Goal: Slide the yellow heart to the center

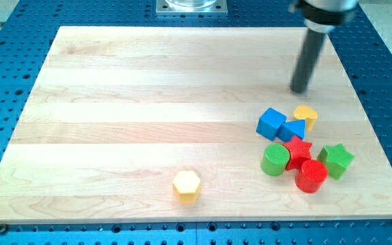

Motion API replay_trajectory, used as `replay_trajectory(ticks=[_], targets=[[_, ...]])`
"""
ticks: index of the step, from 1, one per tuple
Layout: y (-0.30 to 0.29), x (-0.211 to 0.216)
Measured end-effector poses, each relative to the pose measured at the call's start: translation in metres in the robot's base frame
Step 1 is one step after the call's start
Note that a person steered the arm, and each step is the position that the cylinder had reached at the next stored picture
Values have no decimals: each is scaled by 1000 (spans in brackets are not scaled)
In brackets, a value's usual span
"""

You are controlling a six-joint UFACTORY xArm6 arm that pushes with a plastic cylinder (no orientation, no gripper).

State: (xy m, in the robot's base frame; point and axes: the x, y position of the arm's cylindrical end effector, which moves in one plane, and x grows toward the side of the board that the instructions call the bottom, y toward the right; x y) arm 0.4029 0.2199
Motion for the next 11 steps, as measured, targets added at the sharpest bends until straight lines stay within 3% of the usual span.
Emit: replay_trajectory(ticks=[1,3,5,7,9,10,11], targets=[[11,79],[-22,40],[0,63],[-52,68],[-103,25],[-173,27],[-177,-2]])
